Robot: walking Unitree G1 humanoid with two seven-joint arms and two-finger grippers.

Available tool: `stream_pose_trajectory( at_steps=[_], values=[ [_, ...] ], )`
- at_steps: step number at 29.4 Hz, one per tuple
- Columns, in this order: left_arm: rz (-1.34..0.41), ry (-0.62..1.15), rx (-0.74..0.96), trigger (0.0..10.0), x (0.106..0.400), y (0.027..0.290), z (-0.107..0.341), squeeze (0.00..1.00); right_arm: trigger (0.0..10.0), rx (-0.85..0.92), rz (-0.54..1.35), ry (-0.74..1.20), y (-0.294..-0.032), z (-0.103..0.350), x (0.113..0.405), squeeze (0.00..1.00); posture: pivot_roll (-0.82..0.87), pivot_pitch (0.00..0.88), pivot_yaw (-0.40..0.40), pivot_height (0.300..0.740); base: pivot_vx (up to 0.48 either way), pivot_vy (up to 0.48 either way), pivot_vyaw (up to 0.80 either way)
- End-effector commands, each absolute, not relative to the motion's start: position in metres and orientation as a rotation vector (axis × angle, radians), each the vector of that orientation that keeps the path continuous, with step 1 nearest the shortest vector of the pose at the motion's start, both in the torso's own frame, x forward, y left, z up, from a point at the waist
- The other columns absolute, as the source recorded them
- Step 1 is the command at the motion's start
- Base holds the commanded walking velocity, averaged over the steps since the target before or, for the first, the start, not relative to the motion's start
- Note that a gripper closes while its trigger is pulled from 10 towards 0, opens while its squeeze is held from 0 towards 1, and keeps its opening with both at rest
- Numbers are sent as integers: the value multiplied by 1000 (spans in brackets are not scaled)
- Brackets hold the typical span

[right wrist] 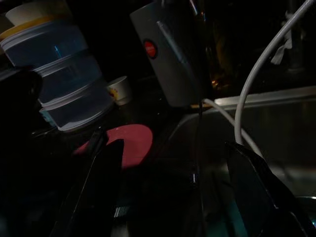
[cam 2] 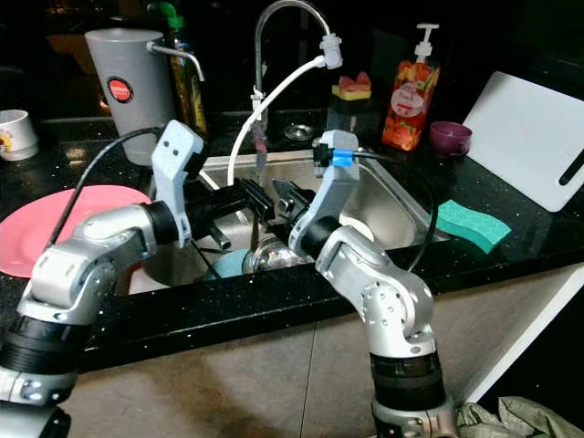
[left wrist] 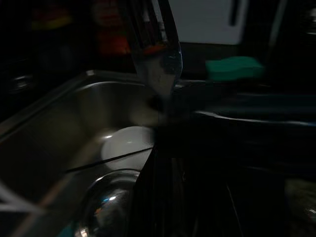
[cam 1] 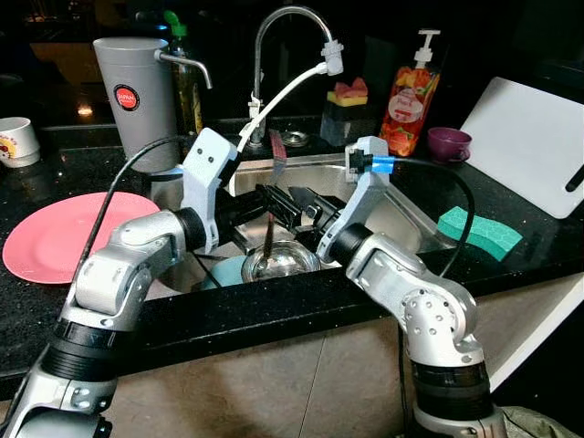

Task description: Kitchen organization

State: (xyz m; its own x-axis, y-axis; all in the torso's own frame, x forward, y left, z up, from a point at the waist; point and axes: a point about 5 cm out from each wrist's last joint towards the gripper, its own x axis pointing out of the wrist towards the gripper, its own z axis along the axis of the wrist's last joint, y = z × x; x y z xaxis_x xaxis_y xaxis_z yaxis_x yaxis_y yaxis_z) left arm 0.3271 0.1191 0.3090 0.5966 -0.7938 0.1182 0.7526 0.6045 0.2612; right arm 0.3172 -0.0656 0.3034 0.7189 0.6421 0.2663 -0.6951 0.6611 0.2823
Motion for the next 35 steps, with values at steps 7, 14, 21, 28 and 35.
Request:
stream_pose_trajectory(
  at_steps=[7, 14, 21, 28, 35],
  values=[
    [-989, -221, 196, 10000, 317, 111, 303, 0, 5686, 359, 695, -158, -71, 300, 326, 0, 66, 90, -64, 740, 0, 0, 0],
    [-944, -219, 213, 10000, 320, 113, 303, 0, 0, 374, 646, -204, -77, 304, 331, 0, 67, 88, -65, 740, 0, 0, 0],
    [-808, -146, 255, 10000, 336, 117, 291, 0, 0, 352, 557, -208, -84, 294, 344, 0, 63, 95, -65, 740, 0, 0, 0],
    [-702, -135, 204, 10000, 348, 120, 293, 718, 0, 354, 602, -154, -69, 276, 361, 0, 76, 100, -67, 740, 0, 0, 0],
    [-642, -128, 118, 10000, 352, 130, 304, 0, 10000, 351, 547, -167, -68, 273, 384, 0, 101, 105, -70, 740, 0, 0, 0]
  ],
)
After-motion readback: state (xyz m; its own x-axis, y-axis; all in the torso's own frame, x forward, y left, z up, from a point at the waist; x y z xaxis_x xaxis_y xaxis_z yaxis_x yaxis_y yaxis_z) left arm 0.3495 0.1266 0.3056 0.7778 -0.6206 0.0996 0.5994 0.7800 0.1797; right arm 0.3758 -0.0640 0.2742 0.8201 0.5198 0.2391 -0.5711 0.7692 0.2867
